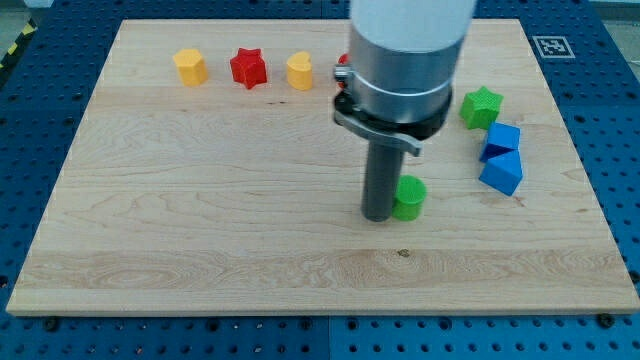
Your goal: Push the green circle below the blue triangle
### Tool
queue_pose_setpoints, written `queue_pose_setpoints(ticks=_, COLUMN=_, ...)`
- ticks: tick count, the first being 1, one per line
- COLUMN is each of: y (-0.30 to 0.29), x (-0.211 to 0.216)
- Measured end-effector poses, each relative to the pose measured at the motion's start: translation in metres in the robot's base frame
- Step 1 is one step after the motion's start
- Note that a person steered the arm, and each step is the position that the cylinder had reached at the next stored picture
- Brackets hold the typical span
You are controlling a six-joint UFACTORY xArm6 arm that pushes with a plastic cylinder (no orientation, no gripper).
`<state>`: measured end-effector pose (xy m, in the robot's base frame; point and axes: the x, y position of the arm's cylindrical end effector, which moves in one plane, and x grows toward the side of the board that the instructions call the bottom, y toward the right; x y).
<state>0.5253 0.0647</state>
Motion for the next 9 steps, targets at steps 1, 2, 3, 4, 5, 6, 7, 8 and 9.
queue_pose_setpoints(ticks=1, y=0.011, x=0.000)
queue_pose_setpoints(ticks=2, y=-0.007, x=-0.011)
queue_pose_setpoints(ticks=3, y=-0.023, x=-0.022)
queue_pose_setpoints(ticks=4, y=-0.020, x=-0.014)
queue_pose_setpoints(ticks=5, y=0.006, x=-0.008)
queue_pose_setpoints(ticks=6, y=0.033, x=-0.008)
queue_pose_setpoints(ticks=7, y=0.059, x=-0.007)
queue_pose_setpoints(ticks=8, y=0.058, x=-0.008)
queue_pose_setpoints(ticks=9, y=0.037, x=-0.022)
